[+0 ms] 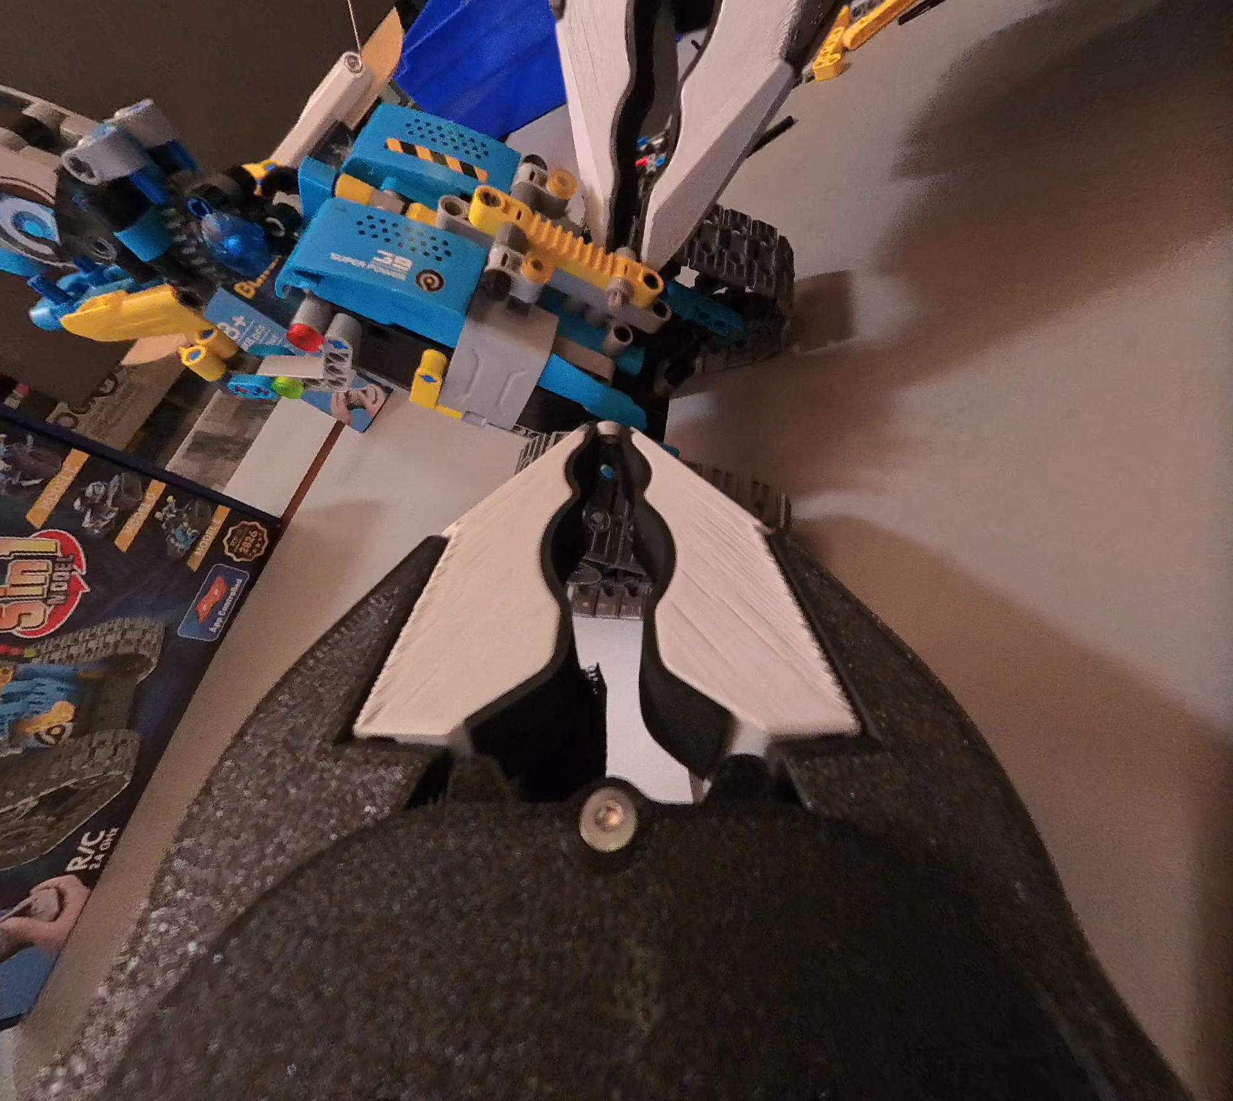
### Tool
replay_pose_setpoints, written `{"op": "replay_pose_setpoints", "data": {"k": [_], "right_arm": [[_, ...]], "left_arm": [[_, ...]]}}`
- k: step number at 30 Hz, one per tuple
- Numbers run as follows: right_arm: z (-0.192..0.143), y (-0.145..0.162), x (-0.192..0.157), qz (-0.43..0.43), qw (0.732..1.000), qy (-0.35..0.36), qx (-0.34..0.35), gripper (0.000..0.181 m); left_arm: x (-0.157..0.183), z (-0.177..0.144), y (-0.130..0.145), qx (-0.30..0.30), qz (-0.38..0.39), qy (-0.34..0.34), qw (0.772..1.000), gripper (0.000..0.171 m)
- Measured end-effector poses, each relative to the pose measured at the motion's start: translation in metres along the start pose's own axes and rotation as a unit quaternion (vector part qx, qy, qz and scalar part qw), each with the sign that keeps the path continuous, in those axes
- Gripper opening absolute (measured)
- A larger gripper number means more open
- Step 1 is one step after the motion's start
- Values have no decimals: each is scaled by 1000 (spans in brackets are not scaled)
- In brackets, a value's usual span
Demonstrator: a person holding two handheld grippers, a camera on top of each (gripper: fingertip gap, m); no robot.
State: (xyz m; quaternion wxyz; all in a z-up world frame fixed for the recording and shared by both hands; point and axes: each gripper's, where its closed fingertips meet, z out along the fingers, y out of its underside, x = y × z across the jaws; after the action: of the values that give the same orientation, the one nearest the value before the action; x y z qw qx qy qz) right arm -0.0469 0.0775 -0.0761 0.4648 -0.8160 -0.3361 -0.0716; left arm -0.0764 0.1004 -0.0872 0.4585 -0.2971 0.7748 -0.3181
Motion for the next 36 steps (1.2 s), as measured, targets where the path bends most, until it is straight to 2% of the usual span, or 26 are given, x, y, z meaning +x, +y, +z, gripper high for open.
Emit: {"op": "replay_pose_setpoints", "data": {"k": [2,4,5,7,9,11,16,21,25,27,31,36], "right_arm": [[-5,3,3,-2,1000,6,-3,6],[-24,-5,5,7,1000,11,20,3],[-35,-20,6,33,997,1,64,2],[-51,-62,-5,90,976,-61,188,6],[-49,-82,-16,146,952,-124,239,15],[-37,-79,-20,189,942,-156,230,23],[-30,-79,-22,244,919,-200,236,19],[-28,-83,-18,257,913,-194,250,17],[-20,-80,-12,248,927,-151,235,14],[-19,-79,-7,247,931,-130,237,6],[-20,-82,-3,249,929,-116,248,4],[-20,-80,-1,221,941,-96,236,0]], "left_arm": [[-3,-1,-2,3,7,-11,1000,5],[-12,-9,-17,40,40,-55,997,5],[-16,-16,-30,69,59,-81,993,5],[-16,-24,-51,108,89,-116,983,5],[-11,-27,-63,124,122,-137,975,6],[-8,-29,-70,130,150,-155,968,6],[-10,-31,-73,126,182,-183,958,6],[-16,-32,-73,105,219,-224,944,6],[-23,-29,-68,57,262,-270,925,5],[-24,-28,-70,45,262,-283,921,4],[-28,-29,-73,29,261,-310,914,5],[-30,-27,-71,33,247,-304,920,5]]}}
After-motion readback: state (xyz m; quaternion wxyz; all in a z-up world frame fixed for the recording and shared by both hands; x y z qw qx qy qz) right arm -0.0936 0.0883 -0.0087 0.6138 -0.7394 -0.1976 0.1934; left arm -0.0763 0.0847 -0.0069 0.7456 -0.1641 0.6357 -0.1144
